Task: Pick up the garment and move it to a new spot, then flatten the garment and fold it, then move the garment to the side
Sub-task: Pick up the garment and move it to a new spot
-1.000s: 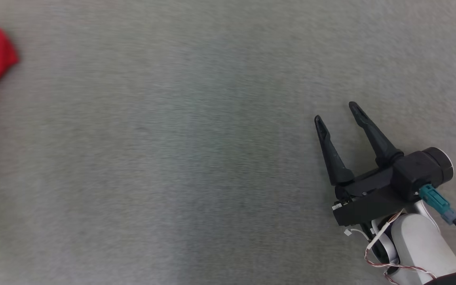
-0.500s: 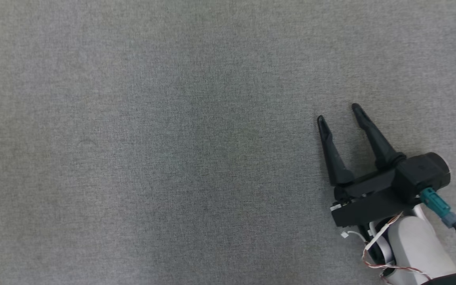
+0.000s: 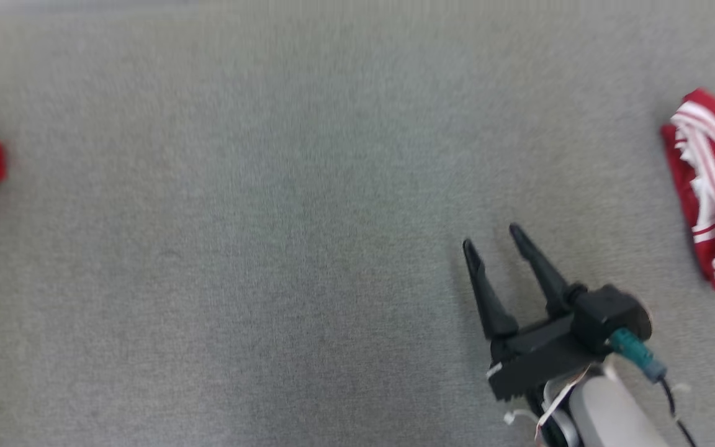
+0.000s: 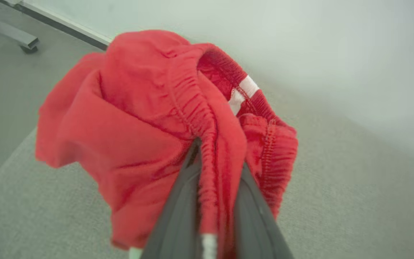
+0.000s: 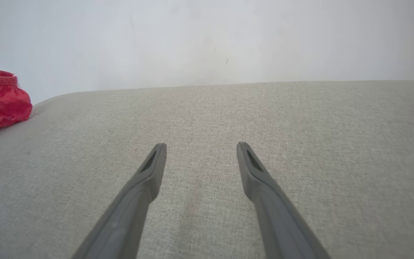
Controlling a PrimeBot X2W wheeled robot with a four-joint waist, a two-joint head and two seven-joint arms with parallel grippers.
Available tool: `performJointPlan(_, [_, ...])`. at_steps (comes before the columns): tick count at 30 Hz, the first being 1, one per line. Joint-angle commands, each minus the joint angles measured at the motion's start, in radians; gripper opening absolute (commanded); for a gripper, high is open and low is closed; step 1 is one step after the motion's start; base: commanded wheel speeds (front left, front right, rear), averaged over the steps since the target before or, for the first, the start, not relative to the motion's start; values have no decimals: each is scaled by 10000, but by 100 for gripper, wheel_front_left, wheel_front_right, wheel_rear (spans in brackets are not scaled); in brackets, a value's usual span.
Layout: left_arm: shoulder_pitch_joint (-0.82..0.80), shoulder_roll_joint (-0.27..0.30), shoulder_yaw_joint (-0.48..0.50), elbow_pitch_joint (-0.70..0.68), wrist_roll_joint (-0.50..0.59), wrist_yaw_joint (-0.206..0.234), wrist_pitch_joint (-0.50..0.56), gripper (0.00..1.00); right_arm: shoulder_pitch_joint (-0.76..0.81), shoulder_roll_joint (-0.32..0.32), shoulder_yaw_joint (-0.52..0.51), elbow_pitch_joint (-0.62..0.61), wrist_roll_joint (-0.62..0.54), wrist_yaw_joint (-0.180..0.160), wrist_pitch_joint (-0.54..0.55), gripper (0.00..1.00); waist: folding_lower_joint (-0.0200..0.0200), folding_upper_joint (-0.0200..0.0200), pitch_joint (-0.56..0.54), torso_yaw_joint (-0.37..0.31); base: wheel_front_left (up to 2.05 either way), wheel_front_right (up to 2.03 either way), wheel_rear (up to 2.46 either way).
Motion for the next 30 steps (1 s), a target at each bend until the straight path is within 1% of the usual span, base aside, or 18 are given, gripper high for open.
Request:
performJointPlan(1, [-5,-53,-192,-432,120,-66,234,0,287,78,46,168,94,-28,-84,100,-1,-2,-1479,-333,0,0,0])
performJointPlan(3, [13,-210,-503,-1125,120,-58,567,0,406,174,139,348,151,-28,-143,100,-1,-2,-1884,-586,0,0,0])
performJointPlan(7, [109,-875,-1299,-2721,53,101,1393,0,668,268,294,627,247,-28,-223,100,-1,-2,-2561,-1181,0,0,0])
performJointPlan(8, [82,-965,-1459,-2969,-33,69,1559,0,697,292,312,650,260,-28,-237,100,-1,-2,-2663,-1333,0,0,0])
performJointPlan(10, [77,-1396,-1909,-3521,-70,64,1786,0,752,344,357,690,301,-28,-247,100,-1,-2,-2894,-1715,0,0,0])
performJointPlan(12, [94,-1920,-2374,-4008,-147,171,1947,0,815,366,388,727,309,-28,-249,100,-1,-2,-3049,-2101,0,0,0])
performJointPlan(15, [93,-2492,-2910,-4465,-264,203,2045,0,846,366,416,721,308,-28,-212,100,-1,-2,-3159,-2660,0,0,0])
performJointPlan(18, [84,-3087,-3445,-4593,-354,189,2021,0,895,333,378,682,321,-28,-189,100,-1,-2,-3147,-3182,0,0,0])
performJointPlan(22, [361,-3498,-3880,-4378,-512,212,1965,0,951,325,367,601,316,-28,-158,100,-1,-2,-2997,-3751,0,0,0])
performJointPlan(25, [796,-3504,-4145,-3958,-203,122,1792,0,906,345,364,542,345,-28,-149,100,-1,-2,-2816,-4086,0,0,0])
performJointPlan(26, [796,-3504,-4145,-3958,-203,122,1792,0,906,345,364,542,345,-28,-149,100,-1,-2,-2816,-4086,0,0,0])
performJointPlan(29, [1329,-3443,-4366,-3392,239,27,1291,0,914,341,311,488,327,-28,-144,100,-1,-2,-2671,-4244,0,0,0])
performJointPlan(30, [1490,-3465,-4350,-3143,267,63,1043,0,922,335,287,472,318,-28,-136,100,-1,-2,-2624,-4270,0,0,0])
